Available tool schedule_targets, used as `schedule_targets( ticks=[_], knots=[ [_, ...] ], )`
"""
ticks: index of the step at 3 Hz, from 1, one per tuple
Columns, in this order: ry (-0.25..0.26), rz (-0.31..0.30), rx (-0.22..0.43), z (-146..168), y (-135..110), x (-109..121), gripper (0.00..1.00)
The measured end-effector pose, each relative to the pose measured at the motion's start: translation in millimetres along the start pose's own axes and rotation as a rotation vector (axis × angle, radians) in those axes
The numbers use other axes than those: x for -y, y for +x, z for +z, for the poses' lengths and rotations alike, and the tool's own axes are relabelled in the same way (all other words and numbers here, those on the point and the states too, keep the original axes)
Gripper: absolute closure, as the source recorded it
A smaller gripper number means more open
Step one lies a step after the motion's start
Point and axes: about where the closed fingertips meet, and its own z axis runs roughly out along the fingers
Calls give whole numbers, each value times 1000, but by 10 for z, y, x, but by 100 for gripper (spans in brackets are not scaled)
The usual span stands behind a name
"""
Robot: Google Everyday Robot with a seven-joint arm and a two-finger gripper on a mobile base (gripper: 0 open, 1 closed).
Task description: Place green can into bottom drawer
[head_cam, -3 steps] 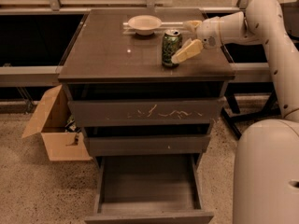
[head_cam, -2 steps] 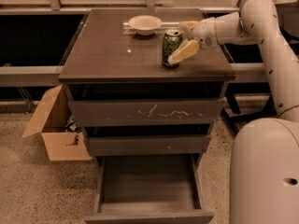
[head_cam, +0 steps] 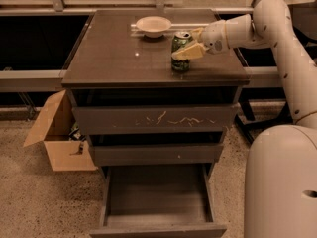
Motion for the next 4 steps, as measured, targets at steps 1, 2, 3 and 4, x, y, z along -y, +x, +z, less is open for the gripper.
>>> schedule_targets(
  ticks=[1,2,3,4],
  knots=[
    [-41,3,11,73,-68,-145,70],
    [-95,-56,15,84,-293,-367,95],
    [-111,-124,35,-100,-579,-601,100],
    [-111,-124,35,-100,-579,-601,100]
  ],
)
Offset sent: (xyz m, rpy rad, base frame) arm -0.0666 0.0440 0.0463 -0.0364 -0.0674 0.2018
